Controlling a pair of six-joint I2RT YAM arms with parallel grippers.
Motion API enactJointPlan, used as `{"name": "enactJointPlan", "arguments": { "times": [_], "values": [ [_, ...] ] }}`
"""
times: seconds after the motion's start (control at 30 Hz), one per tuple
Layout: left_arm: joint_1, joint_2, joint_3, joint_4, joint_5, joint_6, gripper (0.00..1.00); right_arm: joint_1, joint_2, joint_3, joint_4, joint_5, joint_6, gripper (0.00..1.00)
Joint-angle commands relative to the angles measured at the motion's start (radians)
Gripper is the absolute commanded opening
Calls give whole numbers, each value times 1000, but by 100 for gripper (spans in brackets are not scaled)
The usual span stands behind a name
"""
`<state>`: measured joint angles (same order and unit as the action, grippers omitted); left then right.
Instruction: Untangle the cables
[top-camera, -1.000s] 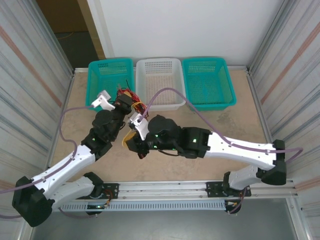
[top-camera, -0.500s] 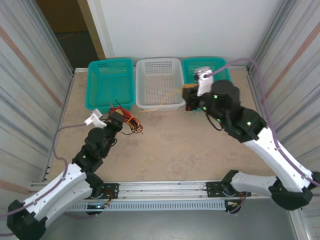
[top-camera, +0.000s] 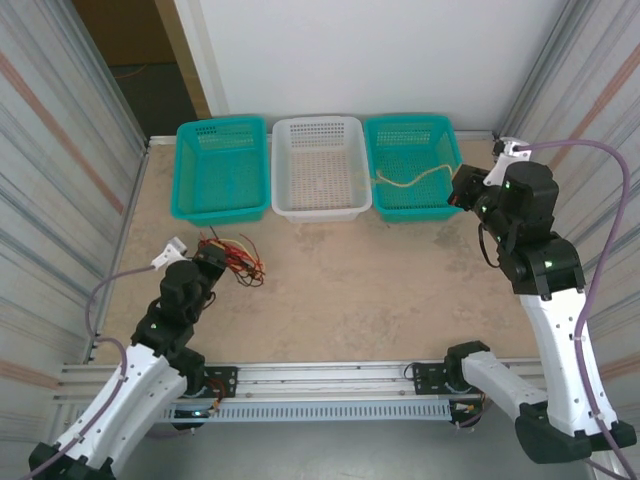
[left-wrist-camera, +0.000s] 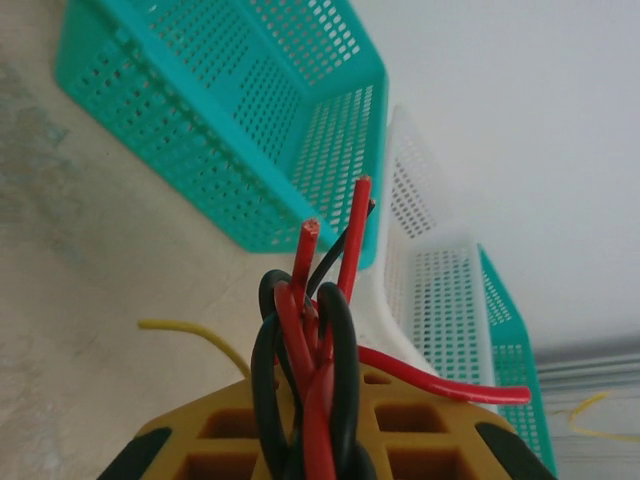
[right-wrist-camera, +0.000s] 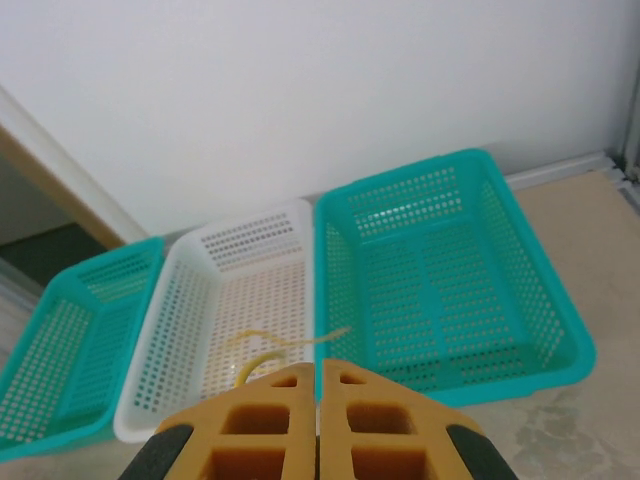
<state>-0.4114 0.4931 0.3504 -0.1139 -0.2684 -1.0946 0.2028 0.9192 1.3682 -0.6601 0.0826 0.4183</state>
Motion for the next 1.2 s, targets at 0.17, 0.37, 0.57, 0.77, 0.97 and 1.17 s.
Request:
{"name": "enactJointPlan", "arguments": {
  "times": [0.17, 0.37, 0.57, 0.77, 0.97, 1.17],
  "values": [
    [-46, 185, 24, 83, 203, 60, 0, -83, 54, 126, -26, 57, 27, 0],
    [-261, 468, 132, 177, 183, 158, 0, -136, 179, 205, 13, 89, 3, 0],
    [-378, 772, 311, 190, 233, 233, 55, -194, 310, 237, 117, 79, 11, 0],
    [-406, 807, 386, 104, 211, 273, 87, -264, 441, 228, 235, -1, 56, 0],
    [-410, 664, 417, -124, 73, 338, 91, -286, 572, 260, 316, -82, 96, 0],
    [-401, 483, 419, -307, 7, 357, 93, -285, 650, 248, 416, -115, 148, 0]
  ]
}}
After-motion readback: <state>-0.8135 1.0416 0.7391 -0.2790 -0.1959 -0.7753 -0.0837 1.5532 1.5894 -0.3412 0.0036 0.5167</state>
